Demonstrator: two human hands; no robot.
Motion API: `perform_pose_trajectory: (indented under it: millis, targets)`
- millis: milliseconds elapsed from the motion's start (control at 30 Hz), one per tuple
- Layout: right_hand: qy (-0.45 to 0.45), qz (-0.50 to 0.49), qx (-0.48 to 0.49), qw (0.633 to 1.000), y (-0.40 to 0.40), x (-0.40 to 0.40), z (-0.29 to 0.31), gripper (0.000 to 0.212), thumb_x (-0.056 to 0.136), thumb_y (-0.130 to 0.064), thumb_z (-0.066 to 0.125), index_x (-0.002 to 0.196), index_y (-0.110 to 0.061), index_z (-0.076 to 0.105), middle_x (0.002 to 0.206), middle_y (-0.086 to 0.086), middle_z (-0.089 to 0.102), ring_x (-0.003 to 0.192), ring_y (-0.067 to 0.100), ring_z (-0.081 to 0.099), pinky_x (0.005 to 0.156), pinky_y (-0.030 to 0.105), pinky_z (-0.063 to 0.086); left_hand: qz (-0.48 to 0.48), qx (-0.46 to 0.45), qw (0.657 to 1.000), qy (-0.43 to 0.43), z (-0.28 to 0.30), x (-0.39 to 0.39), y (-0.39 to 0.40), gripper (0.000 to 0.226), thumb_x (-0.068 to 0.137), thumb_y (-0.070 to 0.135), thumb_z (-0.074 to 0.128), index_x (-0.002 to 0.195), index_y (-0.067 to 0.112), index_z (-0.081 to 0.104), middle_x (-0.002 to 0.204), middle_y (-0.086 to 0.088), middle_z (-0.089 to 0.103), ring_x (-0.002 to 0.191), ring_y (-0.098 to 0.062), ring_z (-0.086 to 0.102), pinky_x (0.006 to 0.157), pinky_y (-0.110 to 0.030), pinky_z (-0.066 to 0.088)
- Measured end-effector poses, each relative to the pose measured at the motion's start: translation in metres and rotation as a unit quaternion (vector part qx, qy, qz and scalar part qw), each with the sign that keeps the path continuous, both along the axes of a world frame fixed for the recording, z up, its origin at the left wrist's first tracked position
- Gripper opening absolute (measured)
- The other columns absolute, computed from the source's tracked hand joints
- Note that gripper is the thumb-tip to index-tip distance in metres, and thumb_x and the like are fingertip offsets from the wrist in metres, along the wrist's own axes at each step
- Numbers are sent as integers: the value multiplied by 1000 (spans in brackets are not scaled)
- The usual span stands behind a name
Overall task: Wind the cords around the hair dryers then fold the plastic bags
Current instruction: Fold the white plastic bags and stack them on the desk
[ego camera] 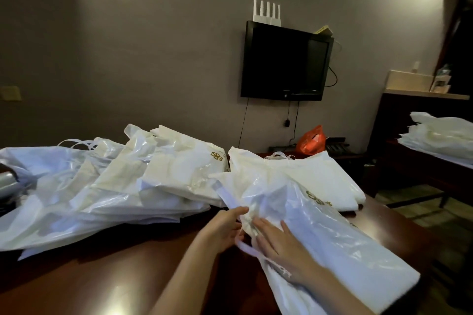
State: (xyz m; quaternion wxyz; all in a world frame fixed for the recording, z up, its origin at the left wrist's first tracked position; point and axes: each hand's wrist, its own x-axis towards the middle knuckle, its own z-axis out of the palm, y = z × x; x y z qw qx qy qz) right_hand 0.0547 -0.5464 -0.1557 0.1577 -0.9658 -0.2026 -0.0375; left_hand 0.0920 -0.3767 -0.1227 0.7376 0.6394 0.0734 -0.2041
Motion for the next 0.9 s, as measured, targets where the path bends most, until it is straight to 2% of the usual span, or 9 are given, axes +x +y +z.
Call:
perform_pose_trajectory:
  millis: [67,167,233,333,400,467,600,767,900]
  targets:
    - [-10,0,-28,1000,5,-2,1,61,98,-54,14,152,-25,19,158,-10,22,145,5,15,116,30,-6,19,-26,999,-3,-13,13,-12,73,63,31,81,121,-5,57,114,-26,63,96,-31,60,90,-38,50]
    - [62,24,37,997,4,-2,12,47,103,-38,31,148,-27,28,153,-12,30,143,5,23,119,34,1,69,12,997,-13,-13,17,-25,50,79,18,76,117,-9,58,105,-24,64,94,-34,64,79,-38,52]
    - [120,45,96,987,-6,-2,31,36,102,-37,38,136,-32,48,137,-13,51,126,3,46,114,29,25,70,99,992,-43,-10,18,-31,52,73,17,81,112,-9,59,99,-19,64,90,-30,64,73,-34,54]
    - [2,-55,238,970,-40,5,63,25,92,-10,57,97,-30,71,99,-11,72,97,9,65,93,32,47,13,268,961,-67,-4,15,-38,55,67,19,87,111,-2,60,104,-12,65,96,-24,63,73,-29,52]
    - [-51,-177,279,942,-71,10,77,16,88,-16,65,102,-22,65,106,-5,68,104,16,62,86,29,45,16,336,939,-76,-3,15,-43,47,75,17,82,113,1,59,117,-13,65,106,-25,63,73,-28,50]
    - [32,-260,256,931,-95,5,83,42,84,-37,71,114,-12,55,115,1,60,100,16,60,72,23,44,50,298,949,-94,-6,13,-49,42,82,5,72,121,0,56,124,-17,62,113,-30,62,83,-32,51]
    - [221,-221,350,883,-108,-6,88,24,84,-25,71,96,-5,67,77,-1,73,55,6,66,40,12,43,96,-19,994,-45,-12,6,-66,38,90,-10,44,128,-6,48,110,-25,60,98,-39,62,76,-41,54]
    - [263,-205,400,854,-104,3,78,72,54,-45,90,111,-9,66,91,3,76,88,22,70,79,33,53,76,-140,987,-28,-6,-1,-75,37,77,-17,63,113,-6,62,93,-22,70,72,-29,68,53,-29,54]
    - [251,-186,423,851,-99,6,76,63,66,-46,81,117,-19,56,99,-4,66,92,15,62,92,34,45,61,-70,992,-83,8,4,-75,45,70,-26,58,107,-2,60,88,-16,65,75,-28,62,49,-25,51]
